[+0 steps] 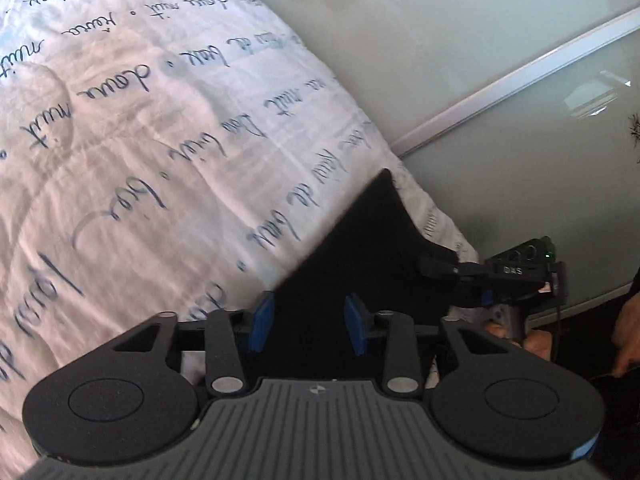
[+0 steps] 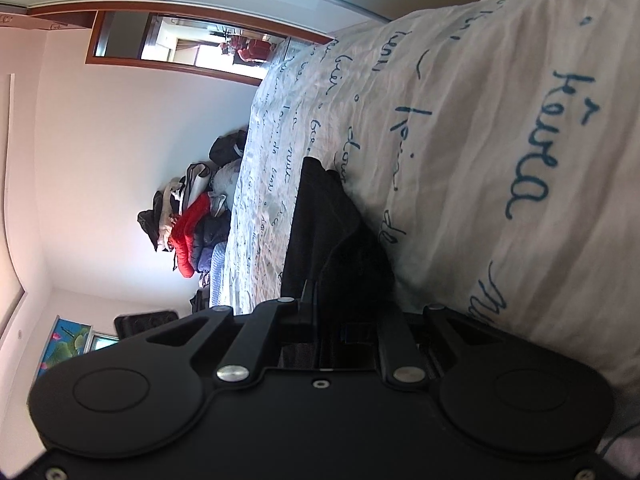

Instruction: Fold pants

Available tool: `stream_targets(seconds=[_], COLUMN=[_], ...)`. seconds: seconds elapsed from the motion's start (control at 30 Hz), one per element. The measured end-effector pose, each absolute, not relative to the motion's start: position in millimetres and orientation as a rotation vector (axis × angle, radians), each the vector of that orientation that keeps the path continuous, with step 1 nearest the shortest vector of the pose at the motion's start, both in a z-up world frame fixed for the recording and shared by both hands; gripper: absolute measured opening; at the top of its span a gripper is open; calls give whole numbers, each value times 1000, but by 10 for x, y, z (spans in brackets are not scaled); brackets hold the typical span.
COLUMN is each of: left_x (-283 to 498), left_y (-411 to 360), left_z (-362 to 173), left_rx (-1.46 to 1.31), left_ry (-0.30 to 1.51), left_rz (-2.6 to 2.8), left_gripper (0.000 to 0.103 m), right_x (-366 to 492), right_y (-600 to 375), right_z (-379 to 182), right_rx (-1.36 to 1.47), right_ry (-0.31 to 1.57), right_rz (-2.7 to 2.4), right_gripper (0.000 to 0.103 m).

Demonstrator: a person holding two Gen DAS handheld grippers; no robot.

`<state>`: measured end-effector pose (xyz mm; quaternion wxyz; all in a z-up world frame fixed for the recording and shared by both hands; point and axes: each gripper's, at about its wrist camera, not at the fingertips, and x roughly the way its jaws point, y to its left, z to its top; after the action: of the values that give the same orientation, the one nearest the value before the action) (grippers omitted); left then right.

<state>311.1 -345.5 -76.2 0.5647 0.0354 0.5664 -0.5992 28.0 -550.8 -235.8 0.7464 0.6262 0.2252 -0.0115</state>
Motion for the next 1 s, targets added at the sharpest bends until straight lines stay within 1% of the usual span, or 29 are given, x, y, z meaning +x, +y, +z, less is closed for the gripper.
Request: stream_targets(seconds=[0.1,0.17,0.27,0.37,0.47,0.53,0.57,0.6,0.67,0.73,0.8,0.83,0.87,0.9,1.0], left_x=[3230,3281,3232,3228,3122,3090,3094,3105,3109,3085,3078,3087,3106,3123,3108], left_y=[-3430,-3399,-3425,-3448,-3544,-3592,-3597,-3594,-3575,-3569,-3527,-3492,-3441,-3381,-3138], left_z=[-699,-712,-841,-908,-920,-885,-875,-874,-879,-854,-764,-705,-642,-570,-340], left_rx=[106,86,129,35,54,107,125,134,140,155,168,164,148,121,40], left_ry=[1315,1350,1391,1422,1419,1400,1398,1398,1395,1364,1303,1279,1262,1239,1177], left_rz=[-1416,-1425,-1439,-1468,-1487,-1480,-1469,-1456,-1444,-1434,-1406,-1396,-1389,-1384,-1390], left_gripper=[41,41,41,42,42,38,31,28,27,28,33,36,45,50,50], right_x=[292,293,287,288,271,255,250,251,257,261,251,250,250,248,243], right_y=[-5523,-5524,-5527,-5527,-5528,-5522,-5517,-5512,-5503,-5502,-5511,-5512,-5509,-5507,-5502], right_z=[-2354,-2368,-2390,-2390,-2396,-2391,-2388,-2384,-2380,-2380,-2385,-2385,-2386,-2386,-2379], right_rx=[1368,1372,1376,1377,1377,1380,1378,1374,1378,1383,1385,1386,1387,1388,1388], right_ry=[497,495,489,487,482,475,474,474,471,468,467,466,465,464,458], right_rz=[-23,-21,-15,-8,-4,-5,-6,-8,-5,-3,-2,0,0,1,3], right_gripper=[12,11,11,11,12,12,12,12,12,12,12,12,12,12,12])
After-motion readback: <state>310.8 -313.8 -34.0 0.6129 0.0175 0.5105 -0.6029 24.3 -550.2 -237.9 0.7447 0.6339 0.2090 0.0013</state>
